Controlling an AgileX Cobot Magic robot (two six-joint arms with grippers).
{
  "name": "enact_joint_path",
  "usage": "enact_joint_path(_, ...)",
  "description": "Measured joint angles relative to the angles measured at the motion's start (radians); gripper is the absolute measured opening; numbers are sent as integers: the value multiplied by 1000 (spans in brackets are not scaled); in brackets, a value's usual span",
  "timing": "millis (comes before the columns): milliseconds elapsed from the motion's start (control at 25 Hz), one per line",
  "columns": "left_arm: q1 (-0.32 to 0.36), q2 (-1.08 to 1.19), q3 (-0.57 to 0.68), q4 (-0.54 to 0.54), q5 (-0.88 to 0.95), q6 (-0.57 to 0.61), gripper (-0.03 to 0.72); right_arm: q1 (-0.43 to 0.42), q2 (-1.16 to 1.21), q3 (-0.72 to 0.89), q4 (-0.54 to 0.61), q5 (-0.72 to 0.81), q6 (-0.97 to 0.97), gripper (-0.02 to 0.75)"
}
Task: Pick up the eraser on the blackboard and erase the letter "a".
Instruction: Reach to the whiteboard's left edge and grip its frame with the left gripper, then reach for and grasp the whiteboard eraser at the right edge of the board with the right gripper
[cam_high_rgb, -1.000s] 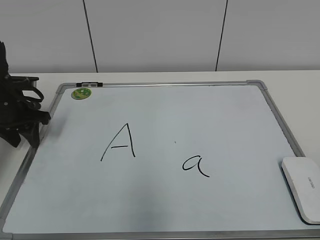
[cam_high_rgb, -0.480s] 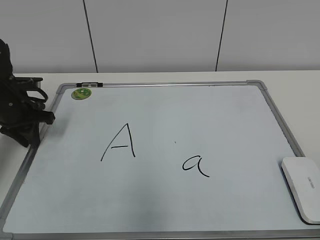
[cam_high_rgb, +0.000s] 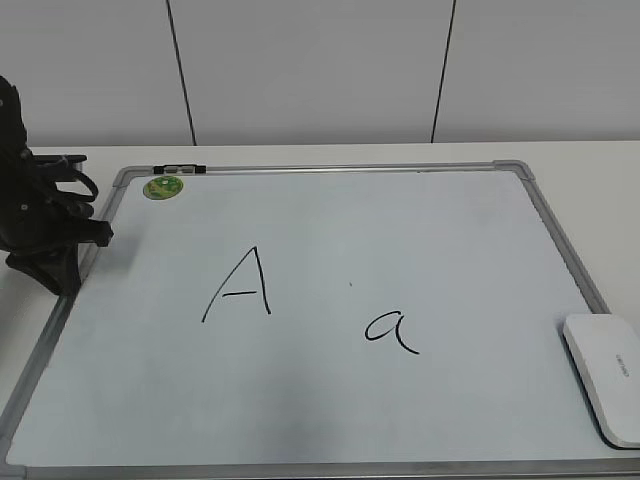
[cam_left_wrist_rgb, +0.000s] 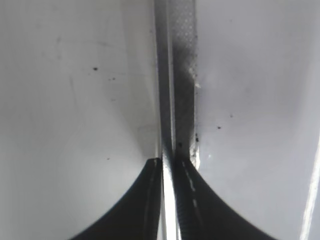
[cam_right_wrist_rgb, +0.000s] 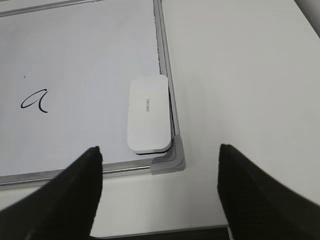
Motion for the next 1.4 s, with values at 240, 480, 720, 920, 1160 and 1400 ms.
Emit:
enact_joint_path(240, 0, 2, 0, -2, 4, 0, 68, 0, 39, -22, 8, 0, 0, 534)
enact_joint_path(480, 0, 2, 0, -5, 4, 0, 68, 0, 253, -84, -29, 0, 0, 534)
enact_joint_path(720, 0, 2, 0, -5, 4, 0, 68, 5, 405, -145, -42, -4, 0, 534)
enact_joint_path(920, 0, 2, 0, -7, 4, 0, 68, 14, 544, -177, 31, 24, 0, 534)
enact_joint_path(1160, 0, 2, 0, -14, 4, 0, 68, 27, 726, -199, 119, 55, -53, 534)
enact_joint_path(1400, 2, 2, 0, -27, 5, -1, 68, 31, 893, -199, 127, 53, -75, 534)
